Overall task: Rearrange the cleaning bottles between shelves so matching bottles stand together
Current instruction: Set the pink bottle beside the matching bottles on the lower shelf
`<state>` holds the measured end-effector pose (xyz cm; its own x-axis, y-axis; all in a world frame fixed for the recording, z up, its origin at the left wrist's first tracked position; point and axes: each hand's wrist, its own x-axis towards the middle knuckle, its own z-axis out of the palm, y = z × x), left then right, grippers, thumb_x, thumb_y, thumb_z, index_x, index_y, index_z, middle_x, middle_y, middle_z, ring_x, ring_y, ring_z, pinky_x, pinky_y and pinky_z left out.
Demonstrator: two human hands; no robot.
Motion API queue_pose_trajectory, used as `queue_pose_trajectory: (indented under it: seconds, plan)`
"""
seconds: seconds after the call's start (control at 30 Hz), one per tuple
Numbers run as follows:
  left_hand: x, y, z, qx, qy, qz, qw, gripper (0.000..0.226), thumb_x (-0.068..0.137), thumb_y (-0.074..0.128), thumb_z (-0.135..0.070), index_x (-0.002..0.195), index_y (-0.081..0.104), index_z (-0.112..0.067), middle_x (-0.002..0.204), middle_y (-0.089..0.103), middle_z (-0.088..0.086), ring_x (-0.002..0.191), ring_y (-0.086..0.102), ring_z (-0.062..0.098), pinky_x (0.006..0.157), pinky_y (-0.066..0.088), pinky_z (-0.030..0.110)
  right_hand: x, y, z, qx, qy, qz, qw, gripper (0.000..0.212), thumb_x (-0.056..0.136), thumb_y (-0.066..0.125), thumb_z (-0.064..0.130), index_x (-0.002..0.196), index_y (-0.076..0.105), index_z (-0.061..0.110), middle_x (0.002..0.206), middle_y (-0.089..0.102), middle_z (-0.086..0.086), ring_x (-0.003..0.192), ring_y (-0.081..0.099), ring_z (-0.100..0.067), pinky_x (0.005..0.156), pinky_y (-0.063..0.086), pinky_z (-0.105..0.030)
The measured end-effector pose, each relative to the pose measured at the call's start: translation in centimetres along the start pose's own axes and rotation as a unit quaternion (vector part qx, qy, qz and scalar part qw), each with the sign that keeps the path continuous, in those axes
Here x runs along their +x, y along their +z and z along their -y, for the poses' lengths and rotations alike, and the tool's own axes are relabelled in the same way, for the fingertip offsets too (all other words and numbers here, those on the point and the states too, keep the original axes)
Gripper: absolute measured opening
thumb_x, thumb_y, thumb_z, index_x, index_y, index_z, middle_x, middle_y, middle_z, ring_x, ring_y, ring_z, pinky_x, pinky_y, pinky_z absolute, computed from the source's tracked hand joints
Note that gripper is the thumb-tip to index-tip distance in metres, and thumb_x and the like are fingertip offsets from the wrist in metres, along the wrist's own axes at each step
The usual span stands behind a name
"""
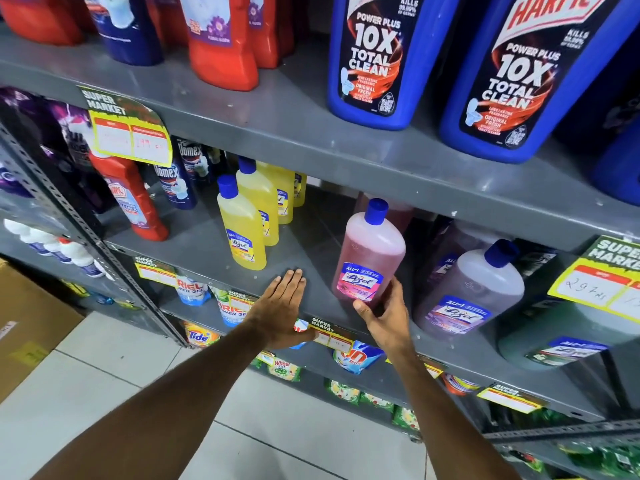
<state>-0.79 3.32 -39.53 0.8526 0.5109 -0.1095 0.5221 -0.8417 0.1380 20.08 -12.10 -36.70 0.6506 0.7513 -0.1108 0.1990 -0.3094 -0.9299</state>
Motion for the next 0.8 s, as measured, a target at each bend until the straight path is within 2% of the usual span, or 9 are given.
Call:
queue_pose_trajectory:
  seconds: [0.07, 0.13, 0.23, 0.3, 0.37, 0.47, 0.57, 0.67, 0.8]
  plan:
    - [-0.5, -0.7, -0.2, -0.008, 0.002, 0.001, 1.0, 0.122, 0.083, 0.029, -0.088, 0.162, -0.001, 0.0, 0.172, -0.003, 0.021, 0.16, -0.001, 0.036, 0.127, -0.003, 0.042, -1.0, -0.1, -0.1, 0.009, -0.01, -0.024, 1.0, 0.093, 0.08, 0.09, 0.028, 0.155, 0.034, 0.026, 0.147, 0.058, 0.006, 0.131, 0.059, -0.014, 0.109, 0.052, -0.039]
    - [-1.7, -1.7, -0.8, -0.018, 0.003, -0.028, 0.999, 0.119, 0.086, 0.039, -0.083, 0.162, 0.006, 0.003, 0.172, 0.003, 0.023, 0.16, 0.005, 0.037, 0.129, 0.002, 0.045, -2.4, -0.2, -0.7, -0.021, -0.033, -0.081, 0.996, 0.092, 0.082, 0.088, 0.028, 0.156, 0.034, 0.02, 0.155, 0.051, -0.001, 0.141, 0.053, -0.019, 0.117, 0.046, -0.048]
    - [-4.2, -4.3, -1.8, -0.008, 0.005, -0.086, 0.996, 0.112, 0.088, 0.047, -0.077, 0.161, 0.017, 0.003, 0.17, 0.015, 0.023, 0.159, 0.014, 0.037, 0.128, 0.016, 0.049, -5.6, -0.3, 0.0, -0.119, -0.084, -0.143, 0.979, 0.074, 0.094, 0.073, 0.03, 0.155, 0.035, 0.013, 0.158, 0.045, -0.011, 0.147, 0.044, -0.031, 0.12, 0.039, -0.057]
    - [-6.4, -6.7, -2.2, -0.009, 0.0, -0.114, 0.993, 0.109, 0.088, 0.049, -0.075, 0.16, 0.022, 0.002, 0.169, 0.02, 0.023, 0.158, 0.018, 0.037, 0.127, 0.021, 0.051, -7.5, -0.1, 1.6, -0.17, -0.128, -0.154, 0.965, 0.067, 0.097, 0.061, 0.035, 0.154, 0.038, 0.008, 0.156, 0.046, -0.017, 0.146, 0.042, -0.036, 0.12, 0.038, -0.055]
    - [-8.8, -9.1, -2.2, -0.007, -0.007, -0.15, 0.989, 0.105, 0.09, 0.05, -0.073, 0.159, 0.026, 0.002, 0.169, 0.023, 0.023, 0.157, 0.021, 0.037, 0.127, 0.023, 0.051, -9.0, 0.0, 3.7, -0.183, -0.172, -0.143, 0.957, 0.063, 0.098, 0.053, 0.039, 0.151, 0.043, 0.006, 0.152, 0.051, -0.018, 0.143, 0.045, -0.036, 0.12, 0.037, -0.046]
    - [-12.6, -12.4, -1.7, 0.007, -0.032, -0.196, 0.98, 0.1, 0.093, 0.048, -0.072, 0.159, 0.027, 0.001, 0.17, 0.021, 0.021, 0.158, 0.018, 0.036, 0.126, 0.017, 0.049, -10.5, 0.7, 7.4, -0.192, -0.241, -0.105, 0.945, 0.057, 0.097, 0.054, 0.038, 0.146, 0.051, 0.008, 0.145, 0.058, -0.016, 0.135, 0.052, -0.032, 0.114, 0.036, -0.035]
    - [-15.7, -15.6, -0.6, 0.008, -0.056, -0.249, 0.967, 0.1, 0.096, 0.048, -0.071, 0.161, 0.023, 0.001, 0.171, 0.017, 0.017, 0.159, 0.013, 0.034, 0.126, 0.015, 0.048, -11.3, 2.4, 12.8, -0.144, -0.329, -0.062, 0.931, 0.052, 0.096, 0.059, 0.036, 0.144, 0.054, 0.017, 0.142, 0.062, -0.006, 0.132, 0.055, -0.023, 0.112, 0.041, -0.034]
    - [-18.1, -19.0, 1.1, 0.017, -0.086, -0.286, 0.954, 0.1, 0.096, 0.046, -0.073, 0.161, 0.022, 0.0, 0.172, 0.015, 0.017, 0.16, 0.007, 0.029, 0.126, 0.016, 0.048, -11.1, 4.6, 18.5, -0.108, -0.406, -0.039, 0.906, 0.047, 0.098, 0.059, 0.035, 0.138, 0.061, 0.01, 0.138, 0.065, -0.008, 0.128, 0.06, -0.024, 0.11, 0.045, -0.037]
    - [-20.4, -23.7, 5.3, 0.029, -0.103, -0.325, 0.94, 0.099, 0.098, 0.038, -0.071, 0.162, 0.016, 0.002, 0.172, 0.009, 0.019, 0.161, 0.004, 0.028, 0.127, 0.012, 0.046, -10.9, 7.8, 27.0, -0.073, -0.476, -0.032, 0.876, 0.044, 0.099, 0.057, 0.028, 0.138, 0.061, 0.009, 0.14, 0.061, -0.002, 0.131, 0.055, -0.016, 0.118, 0.036, -0.023]
